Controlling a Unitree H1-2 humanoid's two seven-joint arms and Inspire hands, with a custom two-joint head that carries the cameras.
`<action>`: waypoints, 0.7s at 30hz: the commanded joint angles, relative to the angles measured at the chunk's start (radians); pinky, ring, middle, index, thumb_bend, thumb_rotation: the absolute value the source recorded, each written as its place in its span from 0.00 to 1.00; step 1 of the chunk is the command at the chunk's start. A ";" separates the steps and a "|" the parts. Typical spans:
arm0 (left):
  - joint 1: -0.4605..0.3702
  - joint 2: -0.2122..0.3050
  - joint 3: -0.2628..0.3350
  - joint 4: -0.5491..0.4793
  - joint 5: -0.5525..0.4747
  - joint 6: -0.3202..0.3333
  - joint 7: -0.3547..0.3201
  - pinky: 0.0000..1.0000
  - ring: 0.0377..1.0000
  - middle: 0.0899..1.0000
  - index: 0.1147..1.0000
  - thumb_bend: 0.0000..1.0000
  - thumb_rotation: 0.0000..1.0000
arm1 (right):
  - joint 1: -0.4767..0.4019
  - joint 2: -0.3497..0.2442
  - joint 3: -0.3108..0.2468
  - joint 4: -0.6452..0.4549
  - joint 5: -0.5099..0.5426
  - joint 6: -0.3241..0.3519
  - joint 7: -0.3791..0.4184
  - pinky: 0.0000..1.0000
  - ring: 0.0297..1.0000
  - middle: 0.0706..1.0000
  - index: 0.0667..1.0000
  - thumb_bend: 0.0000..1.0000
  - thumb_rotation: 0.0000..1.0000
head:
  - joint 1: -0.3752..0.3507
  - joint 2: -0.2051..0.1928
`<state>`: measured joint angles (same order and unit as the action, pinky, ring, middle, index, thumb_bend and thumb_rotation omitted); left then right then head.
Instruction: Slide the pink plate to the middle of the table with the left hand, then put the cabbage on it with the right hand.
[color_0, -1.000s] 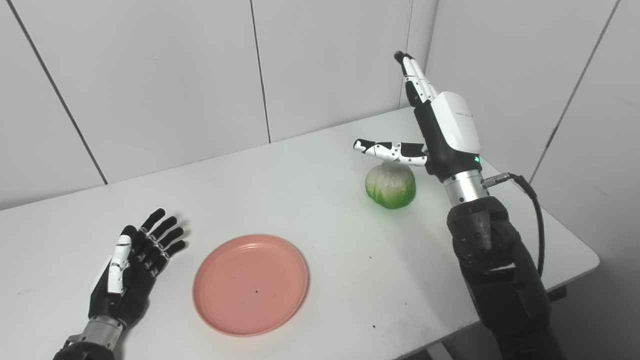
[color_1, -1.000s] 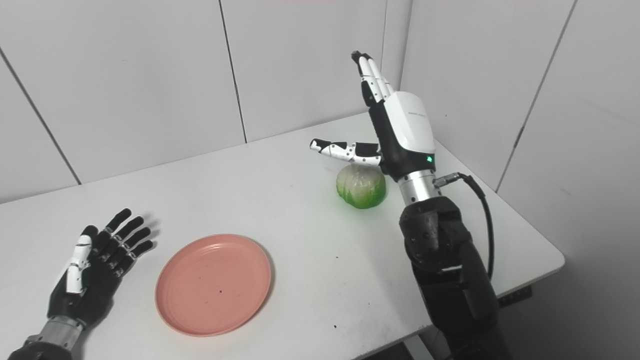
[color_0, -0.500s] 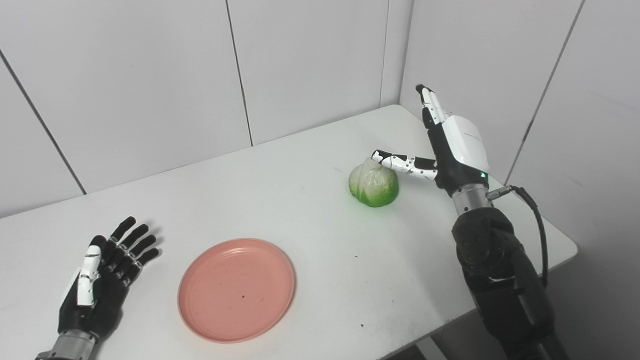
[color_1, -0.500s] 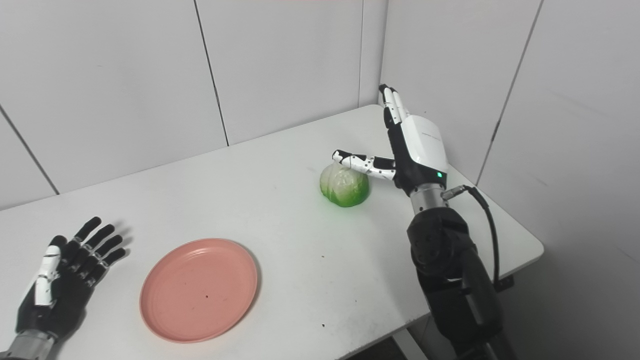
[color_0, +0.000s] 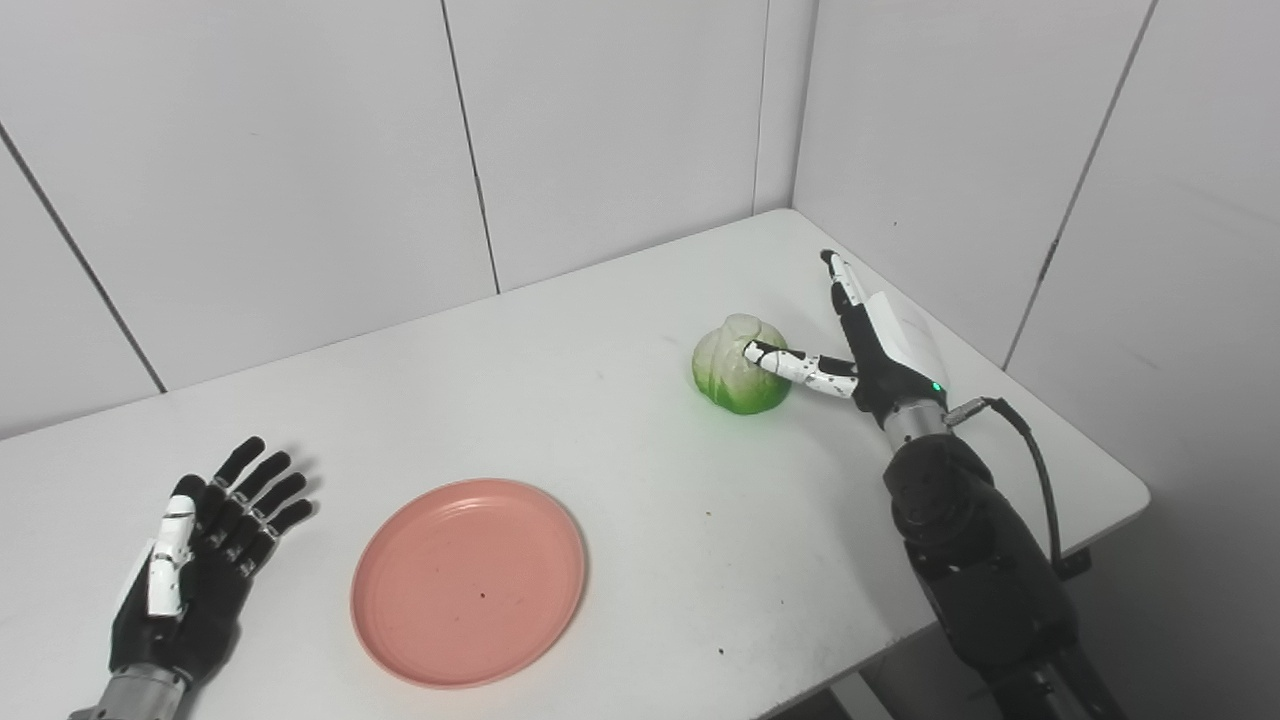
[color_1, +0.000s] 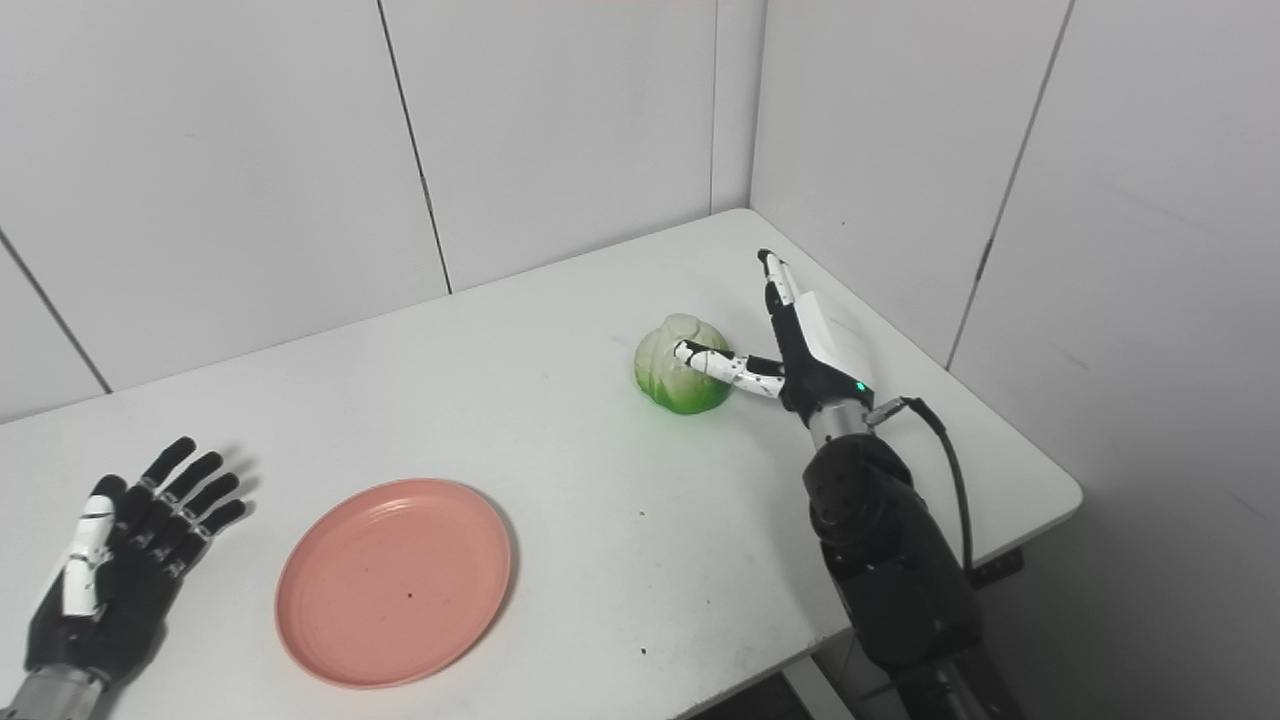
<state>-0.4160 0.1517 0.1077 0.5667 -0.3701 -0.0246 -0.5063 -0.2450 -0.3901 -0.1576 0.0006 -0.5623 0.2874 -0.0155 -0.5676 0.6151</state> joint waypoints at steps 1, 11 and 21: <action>0.090 0.029 0.011 0.071 0.003 0.018 -0.001 0.81 0.84 0.85 0.84 0.49 0.96 | -0.063 -0.039 0.005 0.004 0.006 -0.034 -0.023 0.83 0.94 0.99 1.00 1.00 0.74 | 0.001 -0.001; 0.099 0.033 0.009 0.050 0.007 0.028 0.000 0.81 0.83 0.85 0.84 0.51 0.94 | -0.102 -0.061 0.051 0.070 0.014 -0.005 -0.021 0.81 0.93 0.99 1.00 1.00 0.74 | 0.004 0.010; 0.109 0.036 0.006 0.024 0.009 0.038 0.002 0.81 0.83 0.85 0.84 0.50 0.95 | -0.124 -0.063 0.063 0.121 0.023 0.010 -0.020 0.82 0.94 0.99 1.00 1.00 0.73 | 0.005 0.024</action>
<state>-0.3999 0.1626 0.1076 0.5387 -0.3693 -0.0169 -0.5124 -0.3177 -0.4217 -0.0927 0.1366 -0.5430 0.2927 -0.0199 -0.5630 0.6396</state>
